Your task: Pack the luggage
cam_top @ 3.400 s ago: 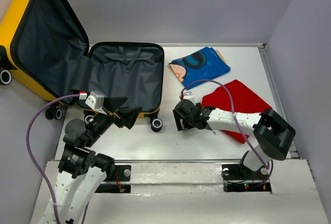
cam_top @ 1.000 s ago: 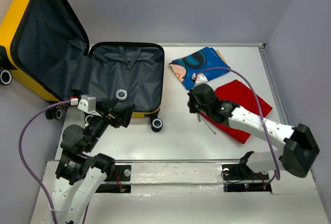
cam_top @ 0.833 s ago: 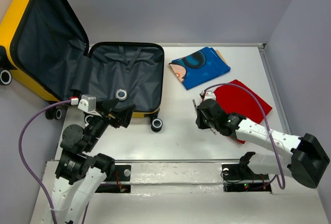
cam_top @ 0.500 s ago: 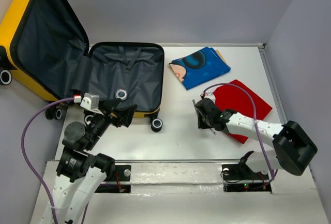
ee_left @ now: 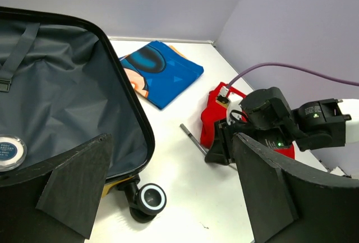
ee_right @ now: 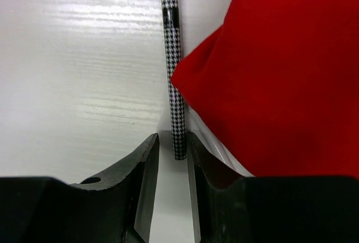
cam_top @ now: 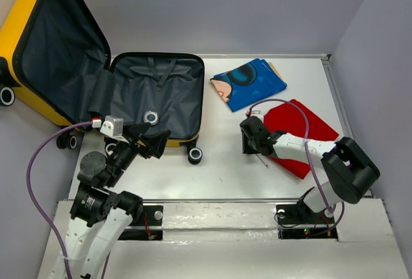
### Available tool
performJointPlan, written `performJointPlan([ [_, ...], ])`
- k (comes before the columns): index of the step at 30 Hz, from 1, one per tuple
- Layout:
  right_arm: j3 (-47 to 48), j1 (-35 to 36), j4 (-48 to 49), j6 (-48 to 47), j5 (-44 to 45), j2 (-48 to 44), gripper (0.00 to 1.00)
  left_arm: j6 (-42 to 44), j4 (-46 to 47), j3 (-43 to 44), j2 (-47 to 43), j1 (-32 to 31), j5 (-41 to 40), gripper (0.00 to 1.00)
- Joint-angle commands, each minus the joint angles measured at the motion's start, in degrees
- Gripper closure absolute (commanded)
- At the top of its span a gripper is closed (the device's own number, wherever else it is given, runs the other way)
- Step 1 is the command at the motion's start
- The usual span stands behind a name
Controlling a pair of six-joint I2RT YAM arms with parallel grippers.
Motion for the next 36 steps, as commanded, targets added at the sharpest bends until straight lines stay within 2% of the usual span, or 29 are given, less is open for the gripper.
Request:
performJointPlan([
  [1, 3.5, -0.4, 3.9, -1.7, 0.9, 2.4, 0.67, 0.1, 3.2, 0.4, 0.3, 0.2, 1.3, 0.01],
  [6, 4.5, -0.4, 3.7, -3.1, 0.7, 4.2, 0.73, 0.0, 3.2, 0.3, 0.5, 0.3, 1.3, 0.01],
  [9, 5.1, -0.4, 3.5, -3.3, 0.4, 5.6, 0.92, 0.1, 3.2, 0.4, 0.3, 0.5, 1.4, 0.01],
  [15, 6.7, 2.0, 4.9, -5.0, -0.7, 0.1, 0.93, 0.1, 3.2, 0.4, 0.2, 0.6, 1.5, 0.01],
  [21, 13.0, 4.8, 8.2, -6.2, -8.6, -7.0, 0.93, 0.1, 3.2, 0.3, 0.1, 0.7, 1.4, 0.01],
  [23, 15.9, 6.3, 10.1, -6.5, -11.2, -5.6, 0.93, 0.0, 3.3, 0.4, 0.1, 0.7, 1.5, 0.01],
  [28, 29.9, 10.9, 11.9, -6.4, -14.0, 4.9, 0.93, 0.0, 3.4, 0.3, 0.2, 0.9, 1.6, 0.01],
  [30, 37.1, 11.6, 11.9, -5.4, -14.8, 10.4, 0.7, 0.0, 3.3, 0.3, 0.4, 1.0, 1.7, 0.01],
  [31, 39.2, 11.6, 11.9, -5.1, -14.7, 11.8, 0.48, 0.1, 3.3, 0.4, 0.5, 1.0, 1.6, 0.01],
  [32, 39.2, 11.6, 11.9, -5.4, -13.5, 11.6, 0.4, 0.1, 3.2, 0.3, 0.5, 1.0, 1.6, 0.01],
  [34, 37.1, 11.6, 11.2, -6.4, -11.5, 9.8, 0.35, 0.1, 3.2, 0.4, 0.4, 1.0, 1.6, 0.01],
  [35, 35.1, 10.8, 10.9, -6.4, -9.3, 8.3, 0.37, 0.1, 3.2, 0.4, 0.3, 1.0, 1.5, 0.01],
  [36, 29.2, 10.2, 10.7, -5.8, -8.7, 4.5, 0.39, 0.2, 3.2, 0.3, 0.2, 1.0, 1.6, 0.01],
])
